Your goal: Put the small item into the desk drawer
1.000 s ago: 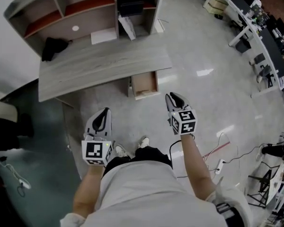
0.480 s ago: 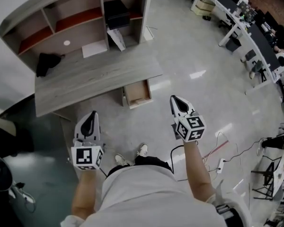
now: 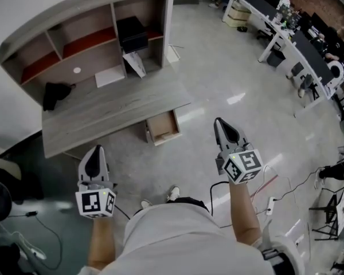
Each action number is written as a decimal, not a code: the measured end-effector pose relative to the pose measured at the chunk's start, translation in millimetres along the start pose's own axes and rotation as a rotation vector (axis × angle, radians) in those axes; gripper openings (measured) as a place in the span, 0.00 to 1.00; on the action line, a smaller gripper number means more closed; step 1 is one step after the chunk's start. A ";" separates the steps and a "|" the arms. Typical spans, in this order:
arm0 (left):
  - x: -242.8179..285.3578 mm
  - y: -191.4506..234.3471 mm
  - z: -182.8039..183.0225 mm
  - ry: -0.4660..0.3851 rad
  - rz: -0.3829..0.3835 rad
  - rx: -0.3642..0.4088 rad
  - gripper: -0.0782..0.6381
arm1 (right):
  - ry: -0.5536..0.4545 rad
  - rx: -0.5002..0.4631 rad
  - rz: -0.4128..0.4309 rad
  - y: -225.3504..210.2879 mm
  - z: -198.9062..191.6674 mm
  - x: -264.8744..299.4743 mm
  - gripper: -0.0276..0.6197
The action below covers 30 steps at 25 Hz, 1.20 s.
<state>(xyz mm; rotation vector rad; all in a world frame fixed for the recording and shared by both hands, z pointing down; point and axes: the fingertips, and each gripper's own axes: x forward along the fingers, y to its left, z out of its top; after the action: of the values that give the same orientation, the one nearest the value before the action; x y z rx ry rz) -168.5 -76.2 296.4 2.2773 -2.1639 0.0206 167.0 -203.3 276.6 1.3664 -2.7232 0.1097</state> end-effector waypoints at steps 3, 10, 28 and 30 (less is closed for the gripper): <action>-7.5 7.7 9.5 -0.012 0.025 -0.002 0.13 | -0.046 -0.017 0.018 0.7 16.3 -4.7 0.08; -38.1 23.8 31.5 -0.034 0.080 0.008 0.13 | -0.108 -0.040 0.016 12.0 42.2 -25.5 0.08; -79.6 61.6 45.4 -0.069 0.108 0.003 0.13 | -0.092 -0.050 0.024 69.0 43.3 -31.5 0.08; -85.2 64.5 45.2 -0.071 0.107 0.000 0.13 | -0.091 -0.055 0.026 76.3 44.4 -32.2 0.08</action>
<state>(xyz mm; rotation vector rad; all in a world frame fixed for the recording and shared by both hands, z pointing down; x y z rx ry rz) -236.8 5.1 249.8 2.1925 -2.3173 -0.0612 122.7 -136.8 227.1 1.3542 -2.7953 -0.0263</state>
